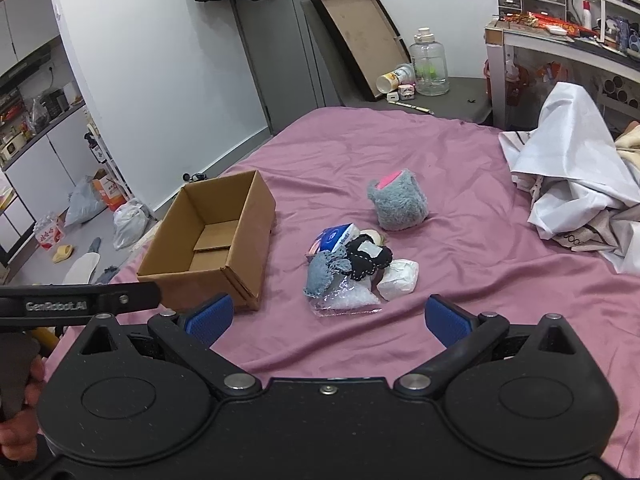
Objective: Organize soft objects
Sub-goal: 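Lower the left tool onto the denim heart pouch and close it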
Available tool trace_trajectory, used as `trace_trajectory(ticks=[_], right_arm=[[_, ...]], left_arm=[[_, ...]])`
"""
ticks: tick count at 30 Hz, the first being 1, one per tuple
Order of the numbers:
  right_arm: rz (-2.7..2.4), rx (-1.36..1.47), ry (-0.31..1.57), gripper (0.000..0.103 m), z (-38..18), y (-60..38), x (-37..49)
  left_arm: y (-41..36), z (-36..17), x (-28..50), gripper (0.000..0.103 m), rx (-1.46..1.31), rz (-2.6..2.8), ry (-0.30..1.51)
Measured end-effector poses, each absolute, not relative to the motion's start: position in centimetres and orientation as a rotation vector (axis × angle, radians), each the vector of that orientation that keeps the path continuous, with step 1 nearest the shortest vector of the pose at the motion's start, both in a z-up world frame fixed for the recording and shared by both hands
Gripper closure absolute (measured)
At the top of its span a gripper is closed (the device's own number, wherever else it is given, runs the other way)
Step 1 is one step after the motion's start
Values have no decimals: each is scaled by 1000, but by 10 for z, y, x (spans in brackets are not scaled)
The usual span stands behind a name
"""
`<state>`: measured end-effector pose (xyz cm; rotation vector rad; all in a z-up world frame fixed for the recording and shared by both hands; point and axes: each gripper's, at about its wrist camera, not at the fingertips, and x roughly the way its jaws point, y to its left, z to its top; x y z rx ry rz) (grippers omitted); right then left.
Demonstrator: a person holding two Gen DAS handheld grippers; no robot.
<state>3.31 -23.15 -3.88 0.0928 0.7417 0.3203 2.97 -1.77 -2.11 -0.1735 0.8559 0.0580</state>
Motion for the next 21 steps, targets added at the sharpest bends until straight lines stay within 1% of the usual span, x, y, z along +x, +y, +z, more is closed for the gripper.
trace_trajectory(ticks=[8, 12, 15, 18, 21], right_arm=[[306, 119, 764, 0, -51, -239, 45], [290, 153, 774, 0, -58, -243, 54], [276, 193, 783, 4, -66, -249, 62], [261, 238, 800, 9, -73, -255, 71], [246, 270, 813, 13, -81, -260, 80]], left_arm=[[-36, -39, 51, 3, -185, -2, 863], [-43, -47, 62, 8, -198, -25, 861], [-47, -55, 73, 8, -209, -30, 872], [-50, -62, 83, 13, -228, -38, 877], [-54, -68, 92, 15, -246, -46, 885]])
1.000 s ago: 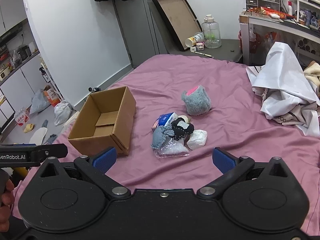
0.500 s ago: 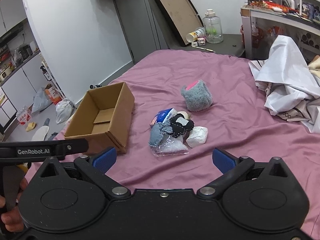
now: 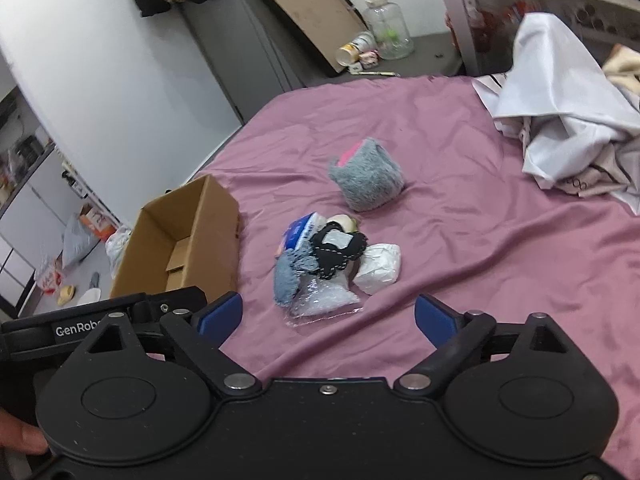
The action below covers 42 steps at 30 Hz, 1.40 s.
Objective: Organize soft objects
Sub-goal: 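Lower the left tool onto the denim heart pouch and close it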
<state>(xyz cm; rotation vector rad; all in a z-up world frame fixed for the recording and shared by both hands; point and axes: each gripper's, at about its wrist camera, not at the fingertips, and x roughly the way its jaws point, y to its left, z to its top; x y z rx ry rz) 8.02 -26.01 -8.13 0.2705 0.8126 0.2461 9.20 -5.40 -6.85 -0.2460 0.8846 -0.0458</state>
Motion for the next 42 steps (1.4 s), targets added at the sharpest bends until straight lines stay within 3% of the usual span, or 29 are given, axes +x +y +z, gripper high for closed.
trace_trajectory(ticks=[8, 13, 19, 26, 29, 34, 42], right_arm=[[185, 346, 837, 34, -99, -277, 106], [174, 393, 861, 40, -111, -283, 119], [171, 413, 902, 41, -126, -284, 134], [172, 428, 937, 41, -141, -285, 147], [182, 431, 938, 47, -145, -284, 153], [178, 443, 955, 61, -155, -286, 163], [176, 438, 924, 64, -155, -278, 179]], left_arm=[[-63, -88, 118, 23, -300, -62, 909], [-71, -100, 134, 25, -312, -73, 918], [-75, -122, 154, 33, -332, -60, 945], [-72, -141, 171, 35, -371, -46, 969], [-70, -150, 177, 37, -409, -30, 998], [-65, -159, 184, 54, -463, -20, 1022], [-59, -159, 184, 63, -505, -12, 1025]])
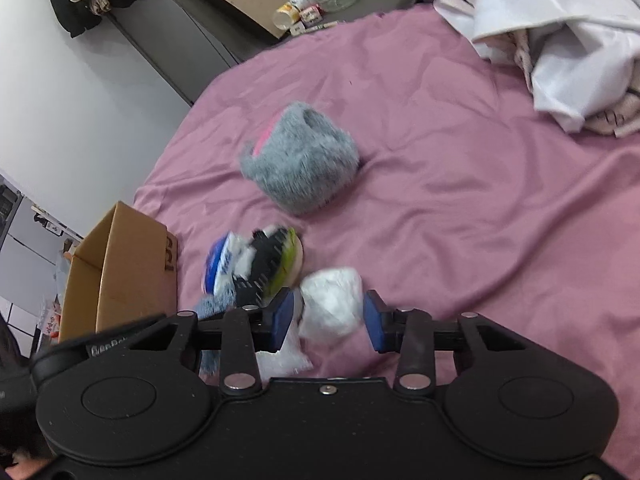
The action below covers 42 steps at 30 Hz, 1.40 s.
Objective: Organize soft objects
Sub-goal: 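Lower the left tool onto the denim heart pouch and close it, then carry the denim pouch into the box with the left tool while the right tool grasps the white bundle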
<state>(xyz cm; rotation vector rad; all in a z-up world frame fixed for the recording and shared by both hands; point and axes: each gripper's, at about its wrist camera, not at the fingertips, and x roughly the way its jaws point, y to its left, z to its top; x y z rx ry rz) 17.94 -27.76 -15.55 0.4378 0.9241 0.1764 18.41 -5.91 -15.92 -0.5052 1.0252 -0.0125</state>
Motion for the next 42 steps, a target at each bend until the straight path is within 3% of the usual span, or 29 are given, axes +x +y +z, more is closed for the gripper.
trace_trajectory(ticks=[8, 13, 42], right_arm=[[159, 423, 946, 64, -163, -273, 188], [183, 453, 985, 71, -172, -273, 186], [241, 350, 754, 73, -100, -260, 139]], left_arm=[[-54, -154, 180, 63, -518, -1, 1019], [-50, -146, 174, 63, -519, 8, 997], [-32, -74, 125, 63, -433, -29, 852]])
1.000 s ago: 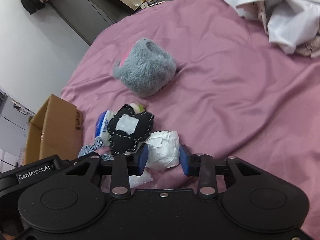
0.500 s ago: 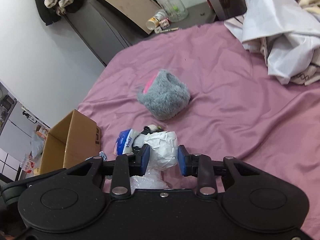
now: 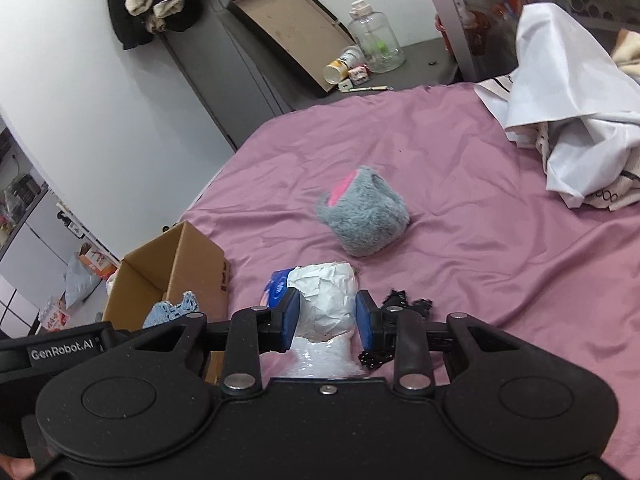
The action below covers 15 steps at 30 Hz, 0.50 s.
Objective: Organize soft objects
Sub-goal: 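Carry the denim pouch into the box with the left tool while the right tool grasps the white bundle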
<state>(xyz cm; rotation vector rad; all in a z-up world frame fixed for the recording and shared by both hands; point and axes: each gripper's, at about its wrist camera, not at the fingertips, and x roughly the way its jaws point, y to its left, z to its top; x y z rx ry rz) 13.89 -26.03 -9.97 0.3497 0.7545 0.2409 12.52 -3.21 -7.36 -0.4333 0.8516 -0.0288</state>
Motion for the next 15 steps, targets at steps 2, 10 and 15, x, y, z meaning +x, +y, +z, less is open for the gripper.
trace_trajectory(ticks=[2, 10, 15], right_arm=[[246, 343, 749, 73, -97, -258, 137], [271, 307, 706, 73, -85, -246, 134], [281, 282, 673, 73, -72, -236, 135]], left_arm=[[-28, -70, 123, 63, -431, -28, 844], [-17, -61, 114, 63, -425, -18, 821], [-8, -53, 112, 63, -431, -12, 799]])
